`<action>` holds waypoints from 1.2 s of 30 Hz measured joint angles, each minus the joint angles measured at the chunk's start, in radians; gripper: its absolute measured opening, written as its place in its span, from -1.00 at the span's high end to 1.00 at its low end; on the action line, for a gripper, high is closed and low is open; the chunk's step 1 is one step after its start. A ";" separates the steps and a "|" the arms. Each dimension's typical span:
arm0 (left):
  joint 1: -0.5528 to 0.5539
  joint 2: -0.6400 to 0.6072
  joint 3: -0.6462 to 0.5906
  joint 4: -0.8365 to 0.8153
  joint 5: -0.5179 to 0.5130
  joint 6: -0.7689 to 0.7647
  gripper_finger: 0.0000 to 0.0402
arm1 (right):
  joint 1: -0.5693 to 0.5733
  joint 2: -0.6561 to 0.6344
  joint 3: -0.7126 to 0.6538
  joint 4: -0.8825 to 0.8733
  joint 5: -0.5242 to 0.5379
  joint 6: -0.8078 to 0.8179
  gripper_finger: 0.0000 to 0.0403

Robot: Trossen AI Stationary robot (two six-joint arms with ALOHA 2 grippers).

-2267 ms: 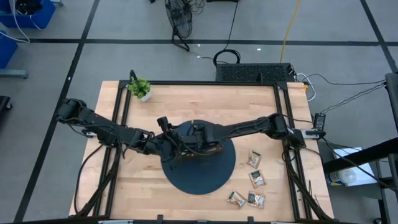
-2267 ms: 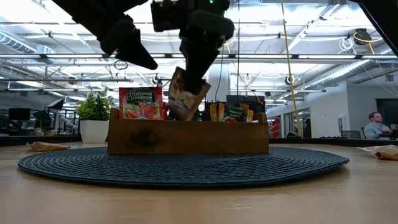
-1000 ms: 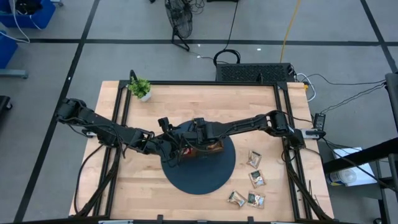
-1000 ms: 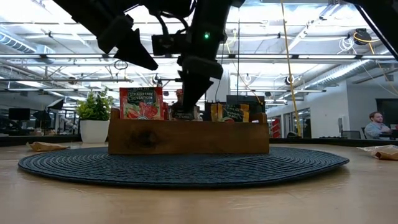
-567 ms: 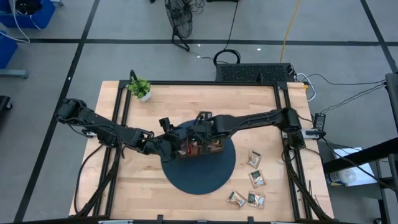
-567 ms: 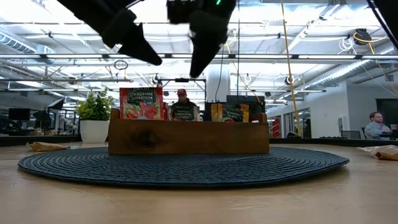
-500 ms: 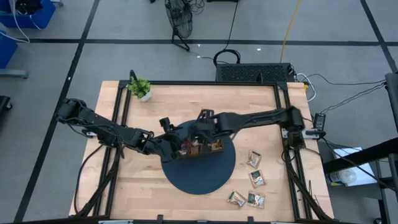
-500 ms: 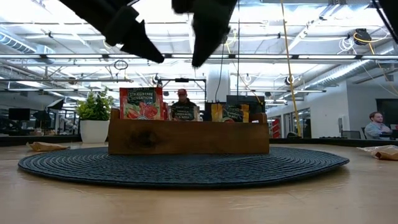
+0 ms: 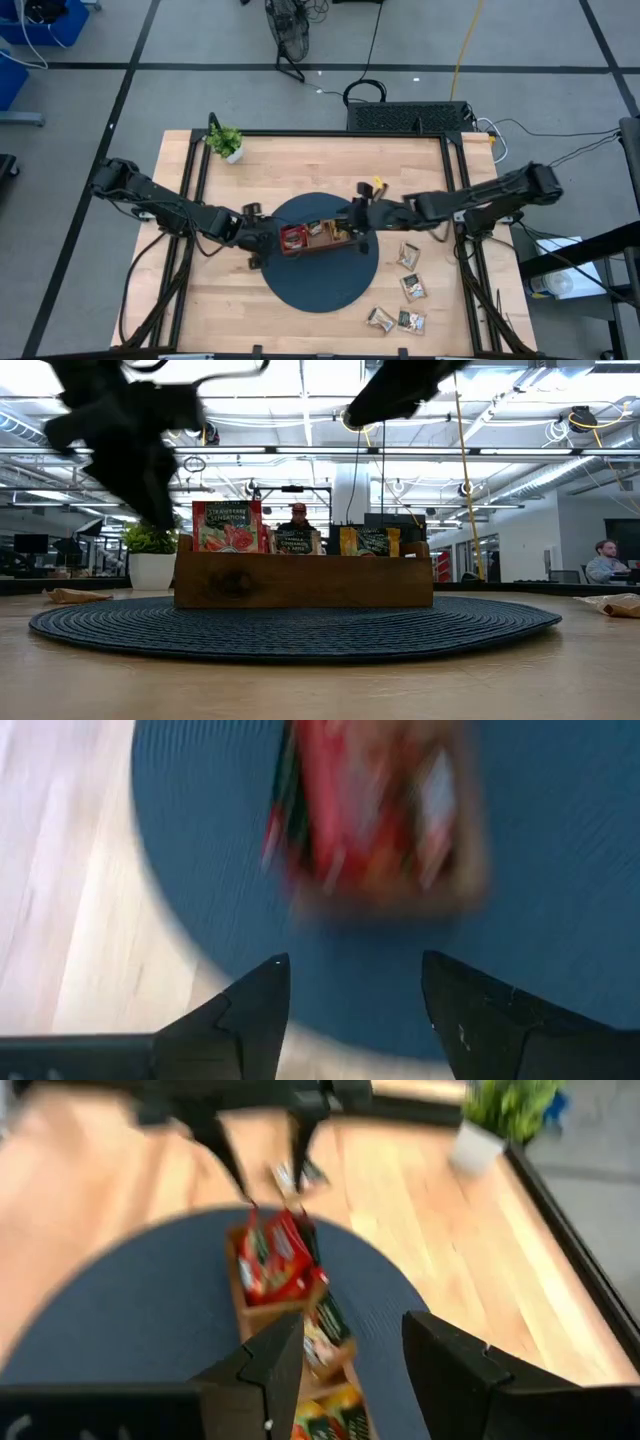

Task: Pick & Place Tea
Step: Put the brown tea bag into the middle section of the wooden organizer

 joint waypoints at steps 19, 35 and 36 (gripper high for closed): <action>-0.071 0.000 -0.043 -0.286 0.051 -0.347 -0.12 | 0.027 -0.202 -0.428 0.515 -0.001 -0.059 0.23; -0.068 -0.001 -0.230 -0.158 0.089 -0.435 -0.12 | 0.027 -0.202 -0.428 0.523 -0.004 -0.077 0.23; -0.068 -0.004 -0.242 -0.134 0.087 -0.435 -0.12 | 0.027 -0.202 -0.428 0.524 -0.004 -0.077 0.23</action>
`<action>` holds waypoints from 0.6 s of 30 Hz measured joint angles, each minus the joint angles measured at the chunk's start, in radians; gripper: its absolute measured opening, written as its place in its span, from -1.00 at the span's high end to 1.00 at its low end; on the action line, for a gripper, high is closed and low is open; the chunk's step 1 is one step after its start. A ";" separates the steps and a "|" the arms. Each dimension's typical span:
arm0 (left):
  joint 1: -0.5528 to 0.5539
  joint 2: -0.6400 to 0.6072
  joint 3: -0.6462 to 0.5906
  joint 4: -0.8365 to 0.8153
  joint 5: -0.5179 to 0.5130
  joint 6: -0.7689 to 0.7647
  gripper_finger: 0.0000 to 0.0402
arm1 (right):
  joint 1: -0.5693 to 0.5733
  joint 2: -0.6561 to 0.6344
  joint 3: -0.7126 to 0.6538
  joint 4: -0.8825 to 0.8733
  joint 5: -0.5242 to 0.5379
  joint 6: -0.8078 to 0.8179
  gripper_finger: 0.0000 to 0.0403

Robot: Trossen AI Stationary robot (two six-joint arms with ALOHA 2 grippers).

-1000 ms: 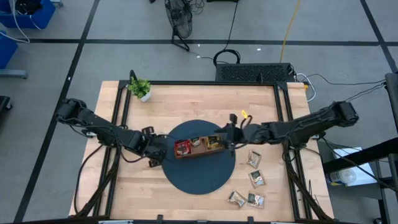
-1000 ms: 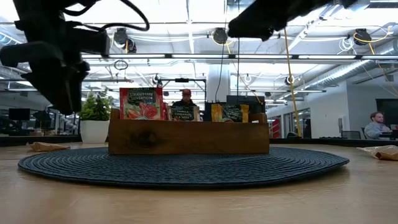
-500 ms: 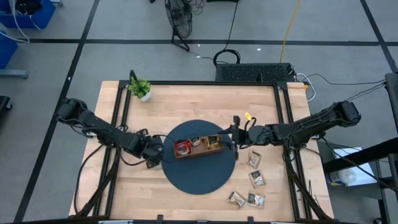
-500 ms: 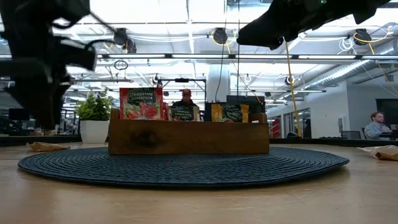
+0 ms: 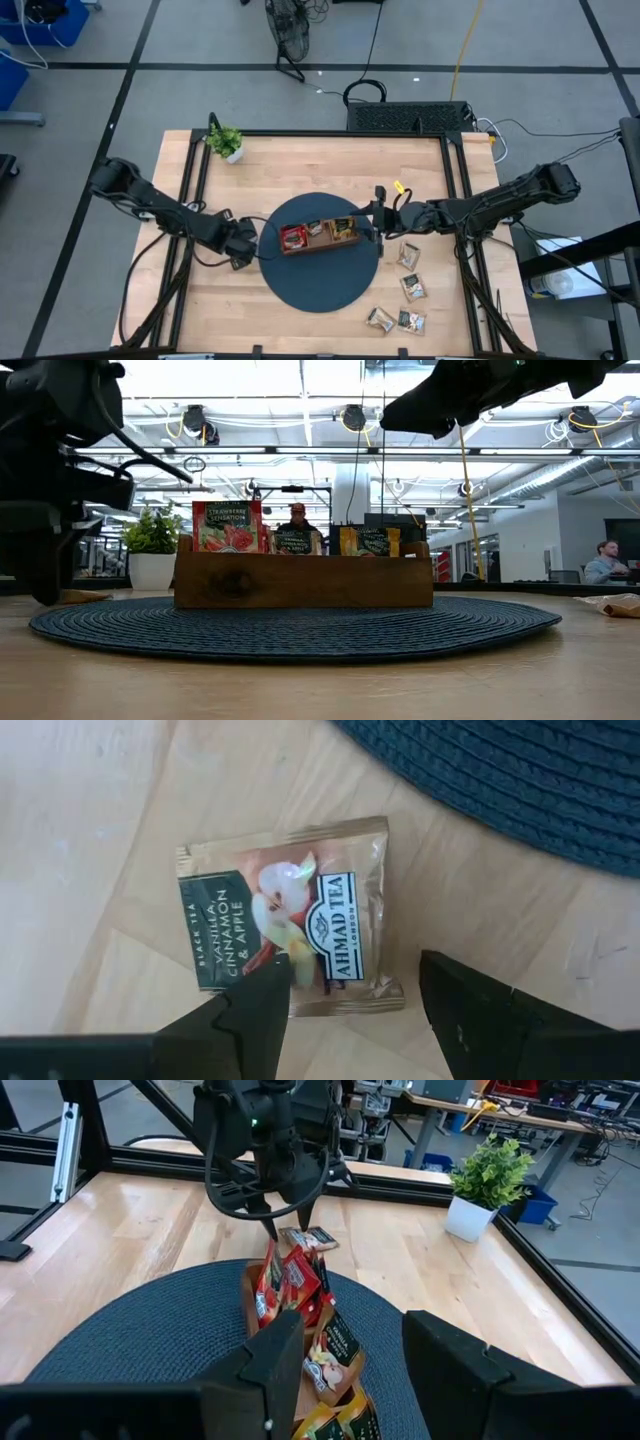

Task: Pick & Place Tea
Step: Put the brown tea bag into the middle section of the wooden organizer

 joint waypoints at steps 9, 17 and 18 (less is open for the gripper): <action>0.002 -0.003 -0.055 0.065 -0.015 0.002 -0.12 | 0.000 0.000 0.000 0.008 0.000 0.019 0.23; 0.000 -0.004 -0.066 0.070 0.006 0.000 0.13 | 0.000 0.000 0.000 0.011 0.000 0.026 0.23; 0.000 -0.004 -0.066 0.072 0.013 0.000 0.23 | 0.000 0.000 0.000 0.011 0.000 0.026 0.23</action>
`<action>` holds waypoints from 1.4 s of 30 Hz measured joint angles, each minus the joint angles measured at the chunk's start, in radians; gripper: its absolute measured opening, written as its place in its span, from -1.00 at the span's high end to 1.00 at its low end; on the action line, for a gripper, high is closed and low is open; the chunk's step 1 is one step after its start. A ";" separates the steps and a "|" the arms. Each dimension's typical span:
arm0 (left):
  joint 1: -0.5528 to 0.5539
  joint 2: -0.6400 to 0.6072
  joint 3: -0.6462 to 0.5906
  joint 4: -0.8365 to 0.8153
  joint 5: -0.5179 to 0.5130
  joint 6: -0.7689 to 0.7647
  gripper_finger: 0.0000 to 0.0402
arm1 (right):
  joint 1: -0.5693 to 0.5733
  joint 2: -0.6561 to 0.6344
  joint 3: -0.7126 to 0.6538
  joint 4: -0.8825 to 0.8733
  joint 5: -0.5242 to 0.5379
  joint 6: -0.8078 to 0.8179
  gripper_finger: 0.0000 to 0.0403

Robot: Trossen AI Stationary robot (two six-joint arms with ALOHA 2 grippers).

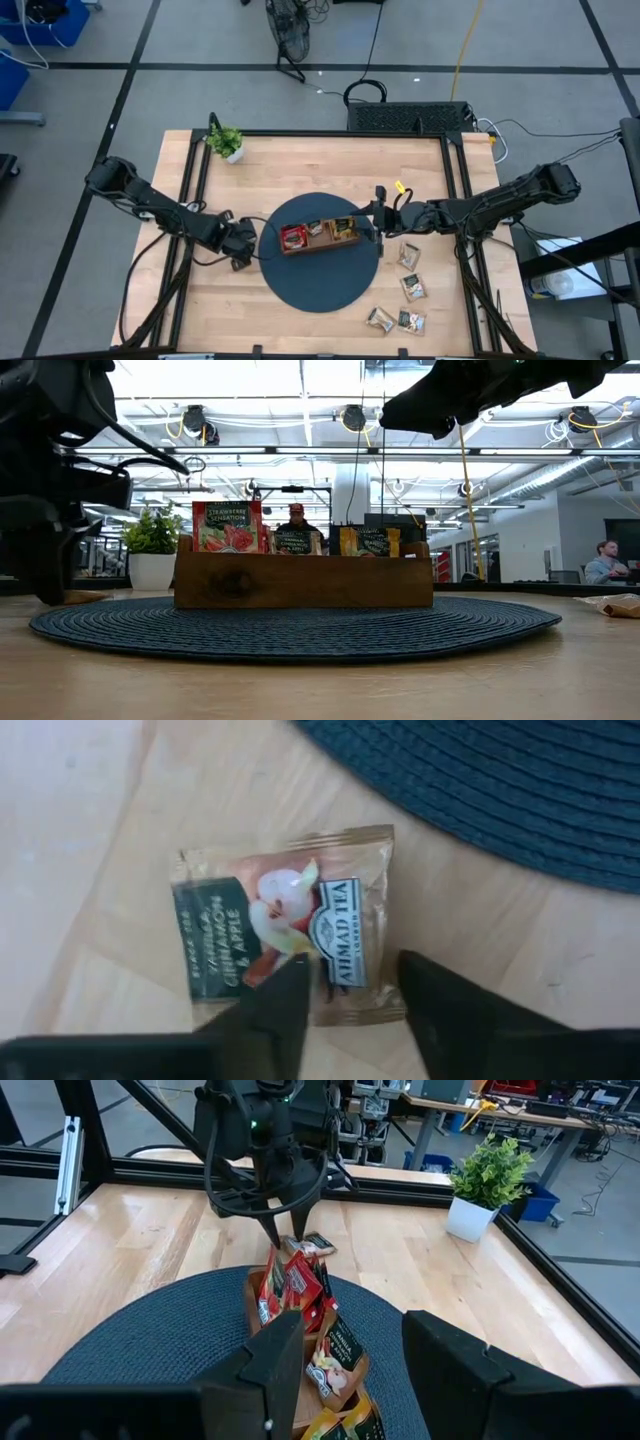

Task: Pick & Place Tea
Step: Put the brown tea bag into the middle section of the wooden organizer

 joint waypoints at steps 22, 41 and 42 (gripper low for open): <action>-0.105 0.012 0.240 -0.296 -0.427 0.218 0.96 | -0.024 0.039 0.000 0.144 0.001 0.027 0.23; -0.056 0.198 0.365 0.506 -1.070 1.490 0.96 | -0.298 0.520 0.013 0.900 -0.392 0.430 0.23; -0.046 0.208 0.365 0.513 -1.069 1.491 0.97 | -0.298 0.535 0.021 0.906 -0.392 0.439 0.23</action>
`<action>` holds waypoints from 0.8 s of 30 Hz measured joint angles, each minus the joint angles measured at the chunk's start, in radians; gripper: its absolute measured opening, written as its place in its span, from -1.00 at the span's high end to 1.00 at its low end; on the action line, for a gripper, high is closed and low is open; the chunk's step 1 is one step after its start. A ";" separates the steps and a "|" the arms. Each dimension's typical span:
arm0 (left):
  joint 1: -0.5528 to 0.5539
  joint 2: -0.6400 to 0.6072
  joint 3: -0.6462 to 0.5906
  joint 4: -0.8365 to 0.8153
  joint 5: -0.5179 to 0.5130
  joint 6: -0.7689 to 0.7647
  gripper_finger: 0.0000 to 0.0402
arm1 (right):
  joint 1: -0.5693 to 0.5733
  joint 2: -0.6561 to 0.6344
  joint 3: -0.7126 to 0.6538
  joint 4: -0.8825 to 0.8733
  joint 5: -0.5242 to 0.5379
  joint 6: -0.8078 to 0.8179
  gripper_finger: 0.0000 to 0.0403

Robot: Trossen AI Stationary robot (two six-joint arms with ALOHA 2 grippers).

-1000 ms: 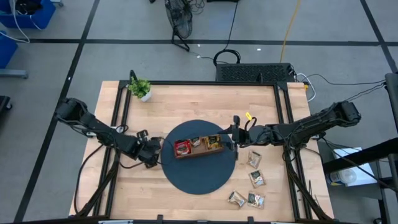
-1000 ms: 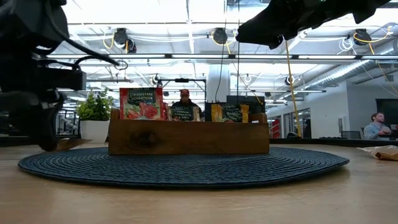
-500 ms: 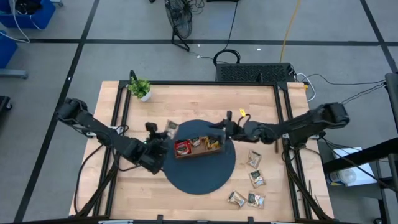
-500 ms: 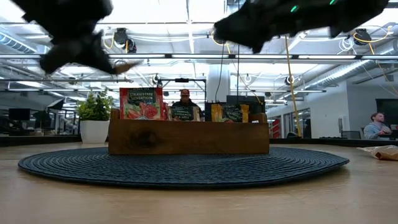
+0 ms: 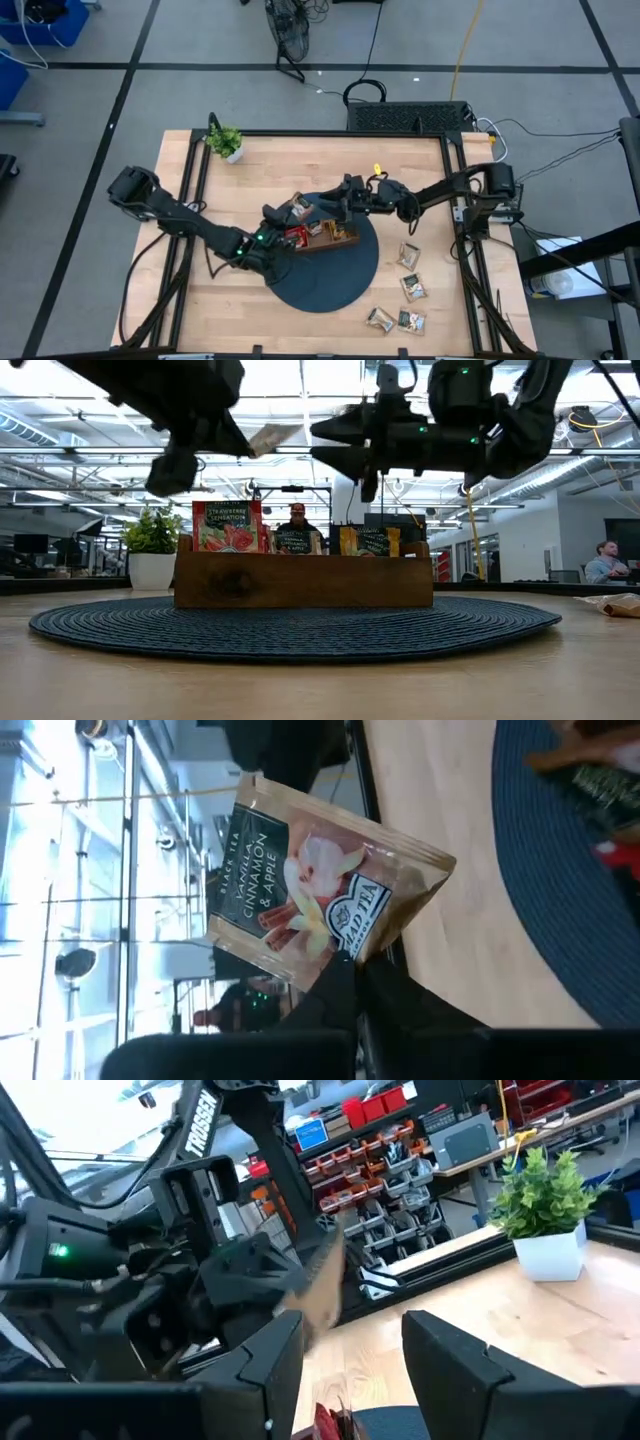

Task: Pick & Place Tea
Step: Put the brown tea bag into the middle section of the wooden organizer

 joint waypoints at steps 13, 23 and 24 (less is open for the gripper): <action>0.043 0.018 0.000 0.007 0.000 0.000 0.97 | 0.042 0.049 0.102 -0.012 -0.044 -0.047 0.23; 0.024 0.018 0.001 0.109 0.013 0.051 0.97 | 0.040 0.049 0.111 -0.079 0.035 -0.099 0.23; 0.024 0.018 0.001 0.112 0.020 0.051 0.97 | 0.040 0.049 0.111 -0.075 0.035 -0.099 0.23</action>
